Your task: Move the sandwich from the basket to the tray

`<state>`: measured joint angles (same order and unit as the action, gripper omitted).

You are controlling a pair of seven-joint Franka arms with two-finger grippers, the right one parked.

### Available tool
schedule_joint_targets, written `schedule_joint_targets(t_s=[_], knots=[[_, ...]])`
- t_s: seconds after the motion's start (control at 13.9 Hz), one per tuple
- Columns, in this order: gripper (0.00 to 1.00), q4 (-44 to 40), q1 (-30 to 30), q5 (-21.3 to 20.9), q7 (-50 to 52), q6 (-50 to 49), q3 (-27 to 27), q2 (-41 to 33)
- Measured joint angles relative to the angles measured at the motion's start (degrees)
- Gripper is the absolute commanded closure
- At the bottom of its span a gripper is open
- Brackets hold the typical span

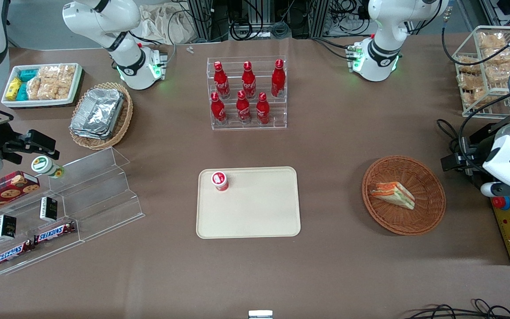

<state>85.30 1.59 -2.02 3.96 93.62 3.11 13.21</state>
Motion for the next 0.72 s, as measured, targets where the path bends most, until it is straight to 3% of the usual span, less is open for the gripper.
schedule_joint_targets(t_s=[0.72], knots=[[0.00, 1.80, 0.00, 0.00, 0.03, 0.12, -0.01, 0.05]])
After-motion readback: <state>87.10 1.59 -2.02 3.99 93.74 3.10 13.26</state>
